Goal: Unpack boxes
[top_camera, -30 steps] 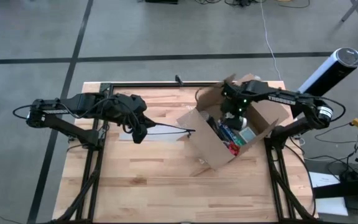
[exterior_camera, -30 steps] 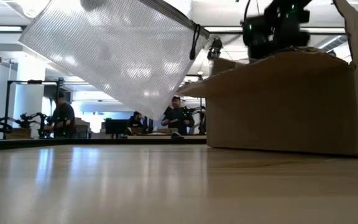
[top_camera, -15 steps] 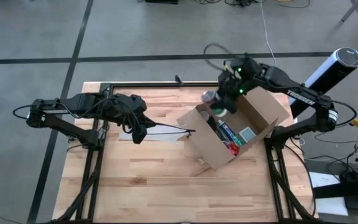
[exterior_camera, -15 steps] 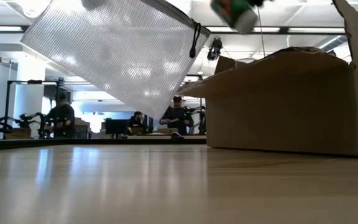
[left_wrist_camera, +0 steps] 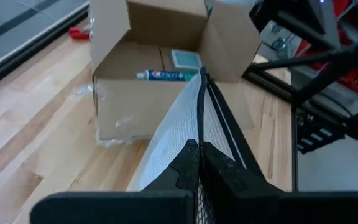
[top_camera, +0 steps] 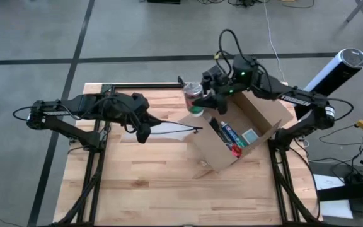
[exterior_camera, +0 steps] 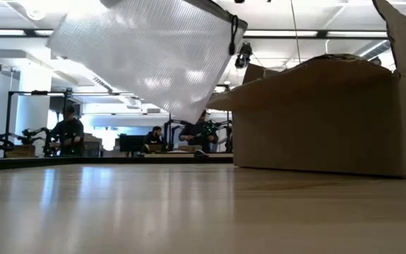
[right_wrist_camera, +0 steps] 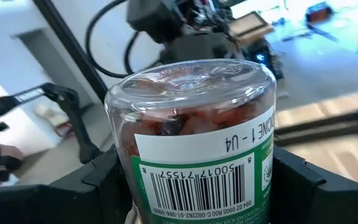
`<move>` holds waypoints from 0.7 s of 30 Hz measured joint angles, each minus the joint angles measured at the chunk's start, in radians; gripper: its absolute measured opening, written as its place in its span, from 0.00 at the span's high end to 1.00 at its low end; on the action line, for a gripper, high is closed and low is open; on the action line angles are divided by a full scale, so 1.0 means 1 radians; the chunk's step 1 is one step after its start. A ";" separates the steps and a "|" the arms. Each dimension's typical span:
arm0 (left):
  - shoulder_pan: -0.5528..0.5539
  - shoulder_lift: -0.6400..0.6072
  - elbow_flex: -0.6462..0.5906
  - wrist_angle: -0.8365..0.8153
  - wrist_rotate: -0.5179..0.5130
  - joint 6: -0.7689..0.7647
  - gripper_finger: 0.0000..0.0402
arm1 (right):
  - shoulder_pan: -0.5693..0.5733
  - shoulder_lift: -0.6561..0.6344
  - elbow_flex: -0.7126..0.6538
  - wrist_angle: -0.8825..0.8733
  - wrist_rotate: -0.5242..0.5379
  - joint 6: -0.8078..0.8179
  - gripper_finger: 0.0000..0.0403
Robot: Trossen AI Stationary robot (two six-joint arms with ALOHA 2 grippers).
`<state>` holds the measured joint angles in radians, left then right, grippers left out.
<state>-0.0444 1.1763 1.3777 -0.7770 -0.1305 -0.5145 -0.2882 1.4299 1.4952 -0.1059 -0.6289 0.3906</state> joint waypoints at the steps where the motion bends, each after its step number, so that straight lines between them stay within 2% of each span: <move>1: 0.000 0.000 0.000 0.002 -0.011 0.000 1.00 | 0.010 0.011 0.000 0.014 0.000 0.009 0.37; 16: 0.001 0.000 0.000 0.013 -0.097 -0.055 1.00 | 0.092 0.084 0.004 0.234 0.001 0.115 0.37; 21: 0.001 0.000 0.000 0.105 -0.096 -0.071 1.00 | 0.101 0.114 0.004 0.259 0.001 0.116 0.37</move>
<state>-0.0433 1.1763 1.3778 -0.6725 -0.2268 -0.5857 -0.1874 1.5441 1.4990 0.1535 -0.6280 0.5066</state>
